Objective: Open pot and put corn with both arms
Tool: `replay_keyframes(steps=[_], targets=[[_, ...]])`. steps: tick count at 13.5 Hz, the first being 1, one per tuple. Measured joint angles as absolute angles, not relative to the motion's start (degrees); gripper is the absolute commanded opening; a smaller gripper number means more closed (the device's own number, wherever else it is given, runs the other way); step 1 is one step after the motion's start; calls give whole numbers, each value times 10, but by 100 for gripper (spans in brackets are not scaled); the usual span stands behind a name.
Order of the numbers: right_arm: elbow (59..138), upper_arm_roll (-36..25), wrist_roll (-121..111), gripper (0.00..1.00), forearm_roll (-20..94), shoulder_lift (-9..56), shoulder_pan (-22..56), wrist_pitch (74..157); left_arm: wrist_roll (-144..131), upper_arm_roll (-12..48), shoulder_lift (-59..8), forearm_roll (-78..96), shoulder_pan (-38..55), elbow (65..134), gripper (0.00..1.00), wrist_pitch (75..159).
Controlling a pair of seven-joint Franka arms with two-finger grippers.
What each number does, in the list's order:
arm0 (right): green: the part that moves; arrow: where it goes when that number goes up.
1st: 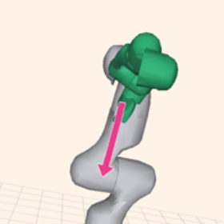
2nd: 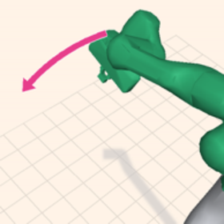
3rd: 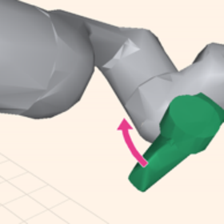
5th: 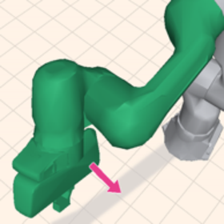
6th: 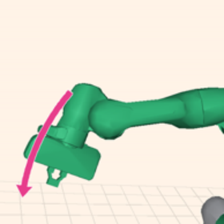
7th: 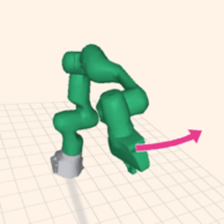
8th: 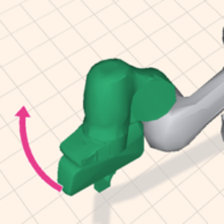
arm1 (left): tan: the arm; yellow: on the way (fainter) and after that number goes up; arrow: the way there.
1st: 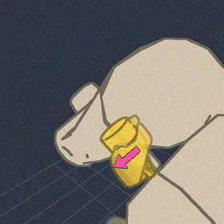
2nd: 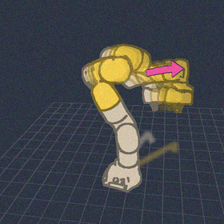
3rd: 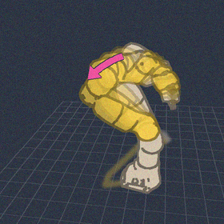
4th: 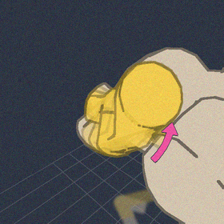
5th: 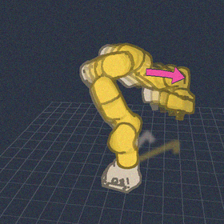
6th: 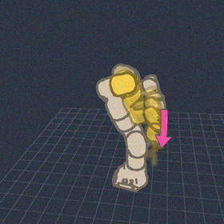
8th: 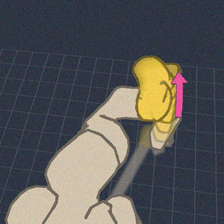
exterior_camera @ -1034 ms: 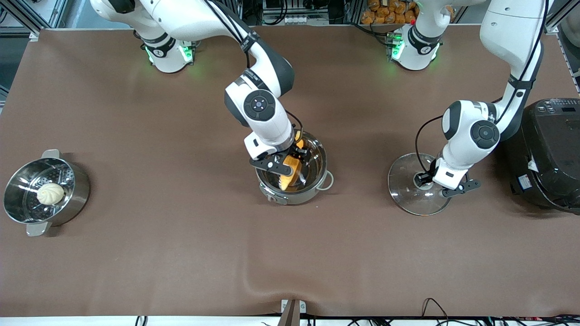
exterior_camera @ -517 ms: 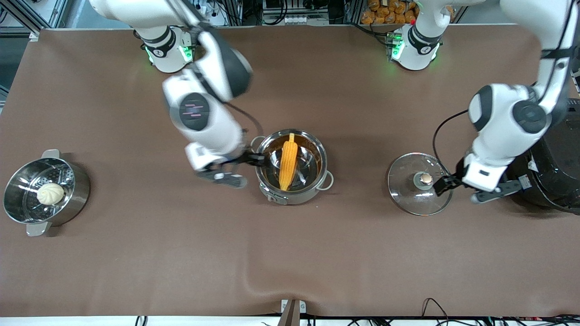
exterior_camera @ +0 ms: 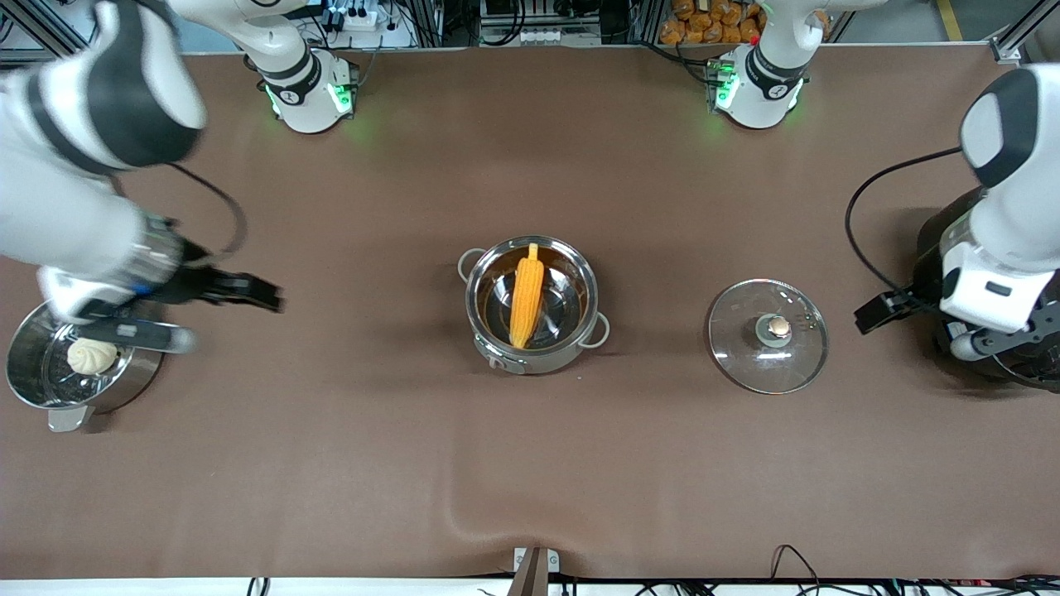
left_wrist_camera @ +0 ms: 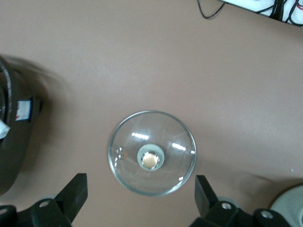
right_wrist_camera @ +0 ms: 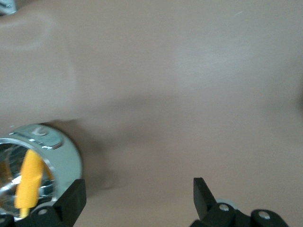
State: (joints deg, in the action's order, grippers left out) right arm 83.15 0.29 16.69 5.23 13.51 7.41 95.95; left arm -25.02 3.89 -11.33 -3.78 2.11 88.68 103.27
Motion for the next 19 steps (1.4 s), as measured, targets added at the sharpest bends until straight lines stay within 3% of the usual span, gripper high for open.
replay_keyframes(steps=[5, 10, 19], targets=[[799, 4, 161, 100, 1, 87, 58, 867, -215, 45, -109, -38, 22, 843, 100, 943], [764, 5, 103, 100, -2, 84, 44, 802, -202, 47, -94, -34, 22, 840, 100, 917], [733, 3, 51, 100, -2, 84, -7, 766, -199, 63, -29, -9, 21, 861, 100, 870]])
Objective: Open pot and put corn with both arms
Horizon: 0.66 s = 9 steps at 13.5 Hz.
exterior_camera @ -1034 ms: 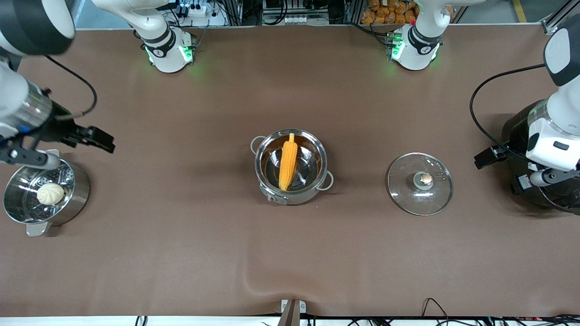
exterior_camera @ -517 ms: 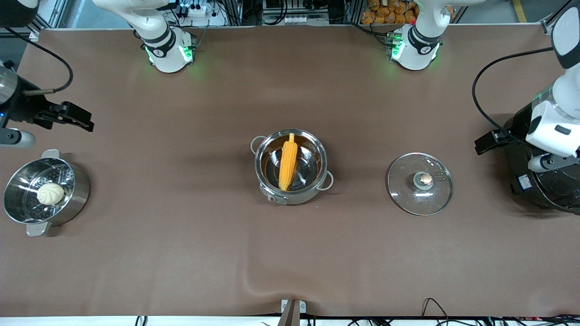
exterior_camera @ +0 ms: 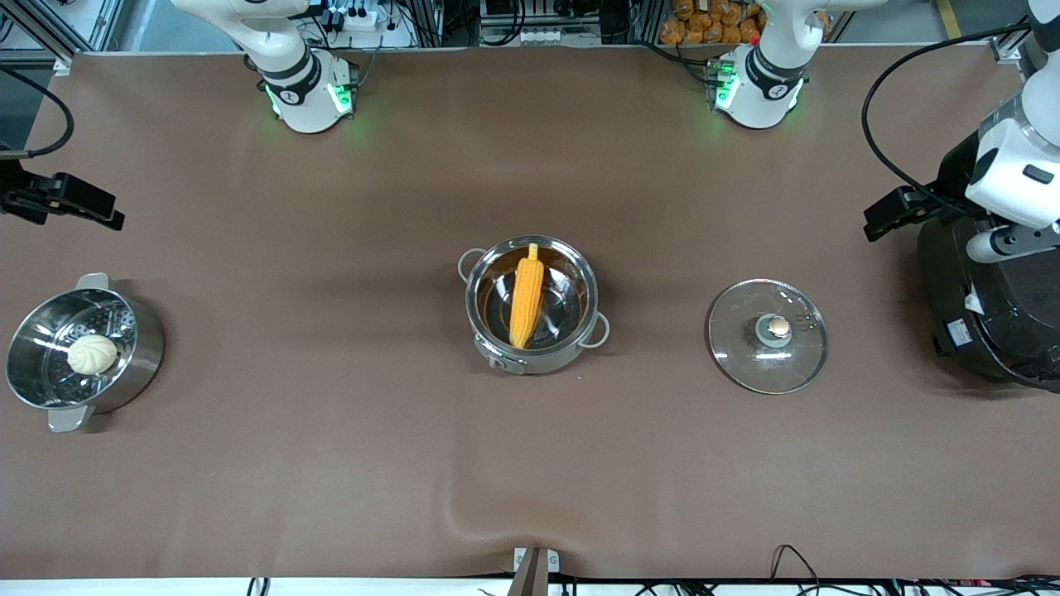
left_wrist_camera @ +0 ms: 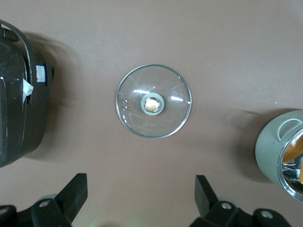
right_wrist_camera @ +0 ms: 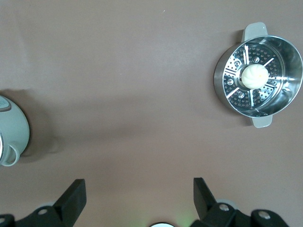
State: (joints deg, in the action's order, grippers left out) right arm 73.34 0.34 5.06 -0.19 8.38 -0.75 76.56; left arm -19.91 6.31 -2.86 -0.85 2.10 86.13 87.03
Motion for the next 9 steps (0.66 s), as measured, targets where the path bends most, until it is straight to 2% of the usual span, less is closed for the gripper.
replay_keyframes(steps=[6, 9], targets=[[785, 3, 51, 100, -2, 75, -19, 845, -189, 64, -4, -4, 22, 887, 100, 870], [802, 4, 51, 100, -2, 65, -19, 849, -162, 64, -2, -4, 22, 888, 100, 870]])
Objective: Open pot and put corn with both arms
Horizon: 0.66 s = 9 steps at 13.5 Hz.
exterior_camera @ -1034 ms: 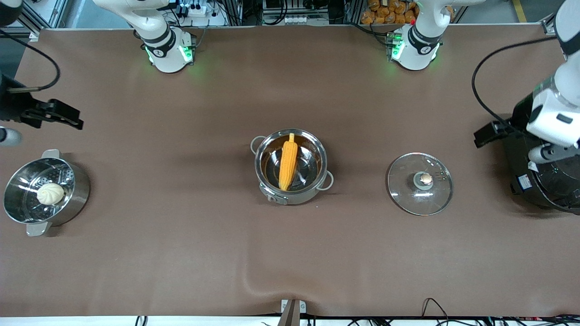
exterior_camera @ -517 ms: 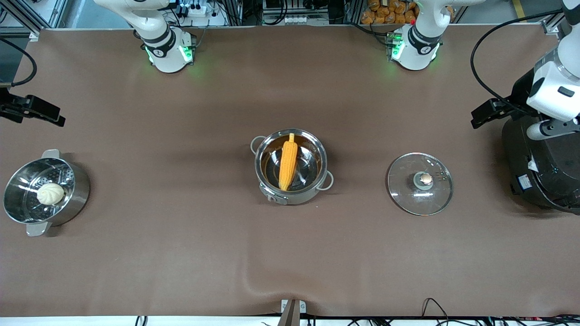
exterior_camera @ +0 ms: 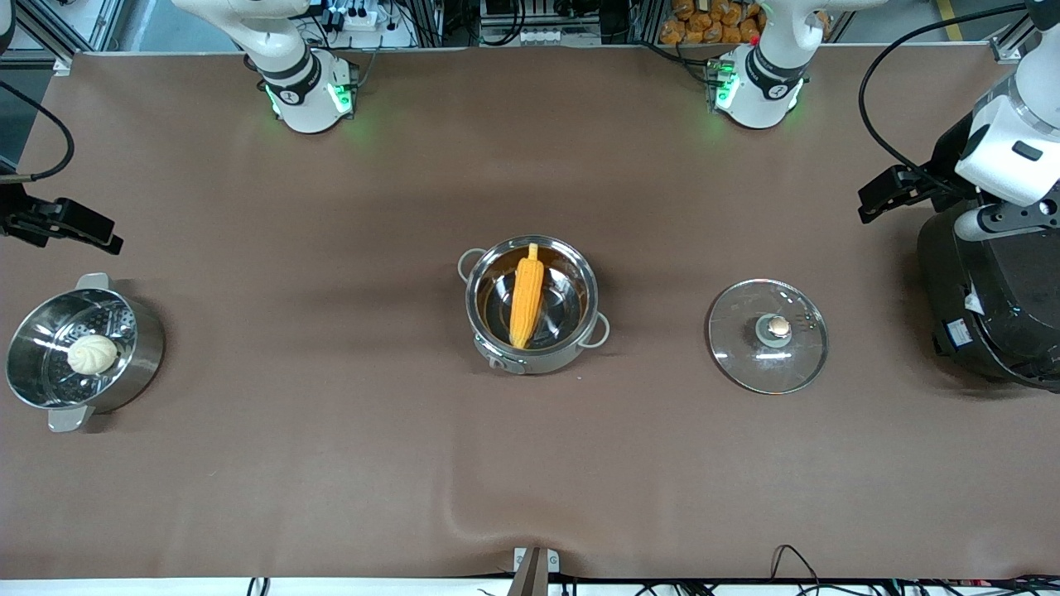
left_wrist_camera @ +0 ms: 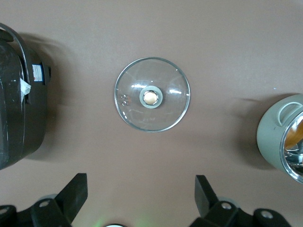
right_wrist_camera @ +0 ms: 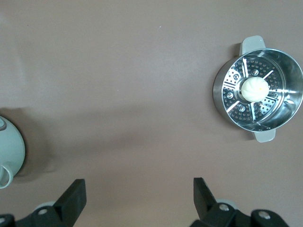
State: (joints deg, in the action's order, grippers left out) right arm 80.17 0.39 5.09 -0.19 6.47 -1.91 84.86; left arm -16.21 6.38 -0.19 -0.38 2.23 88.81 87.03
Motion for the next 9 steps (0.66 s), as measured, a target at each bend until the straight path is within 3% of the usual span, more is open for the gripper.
replay_keyframes(steps=[9], targets=[[808, 6, 44, 100, -1, 58, -19, 847, -157, 64, 0, -4, 22, 888, 100, 870]])
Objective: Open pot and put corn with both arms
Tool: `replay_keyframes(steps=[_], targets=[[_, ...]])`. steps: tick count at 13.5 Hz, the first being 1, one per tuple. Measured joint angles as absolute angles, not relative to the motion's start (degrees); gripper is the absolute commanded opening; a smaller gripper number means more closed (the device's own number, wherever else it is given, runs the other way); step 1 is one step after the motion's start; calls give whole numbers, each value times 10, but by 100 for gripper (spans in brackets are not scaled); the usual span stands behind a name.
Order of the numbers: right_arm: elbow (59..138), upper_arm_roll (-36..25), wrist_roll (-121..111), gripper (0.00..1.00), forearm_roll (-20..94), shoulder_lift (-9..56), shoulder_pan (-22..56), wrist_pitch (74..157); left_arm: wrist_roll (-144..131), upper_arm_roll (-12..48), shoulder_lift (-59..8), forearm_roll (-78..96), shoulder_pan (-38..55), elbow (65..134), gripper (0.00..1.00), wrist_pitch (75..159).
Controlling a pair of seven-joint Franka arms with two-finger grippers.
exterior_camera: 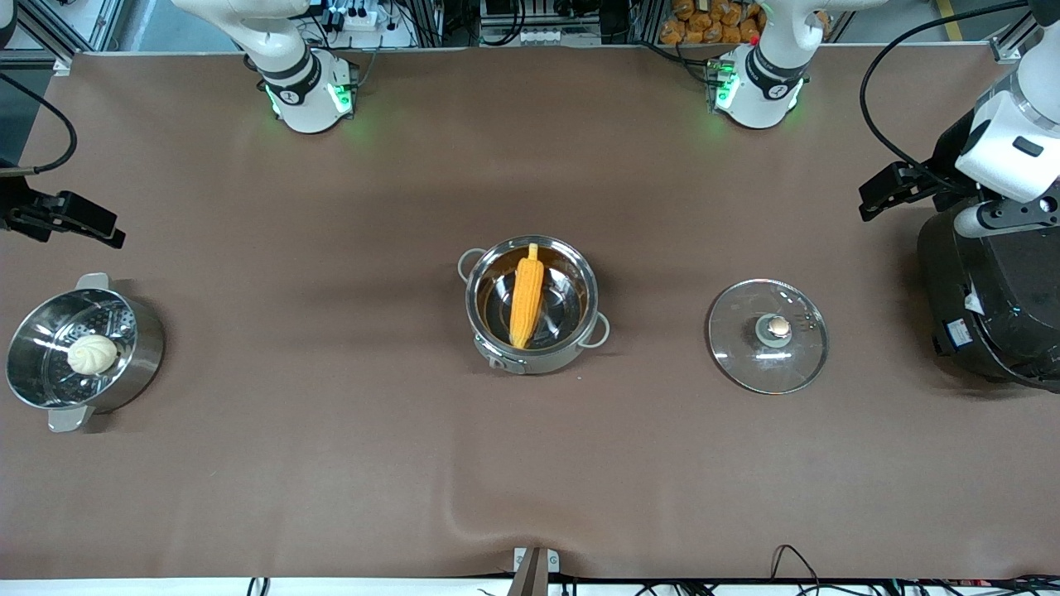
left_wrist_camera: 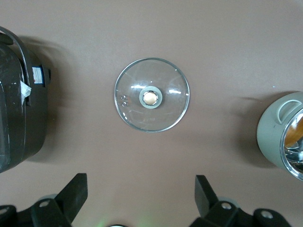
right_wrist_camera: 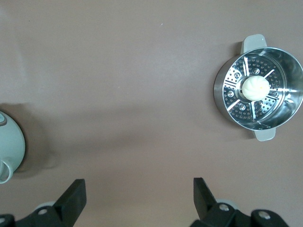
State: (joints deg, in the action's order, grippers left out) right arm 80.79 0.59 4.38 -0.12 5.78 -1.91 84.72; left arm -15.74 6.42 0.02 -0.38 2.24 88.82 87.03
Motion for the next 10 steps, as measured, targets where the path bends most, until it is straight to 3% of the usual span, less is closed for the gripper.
replay_keyframes(steps=[10], targets=[[808, 6, 27, 100, 3, 57, -23, 846, -157, 69, 9, -7, 24, 885, 100, 864]])
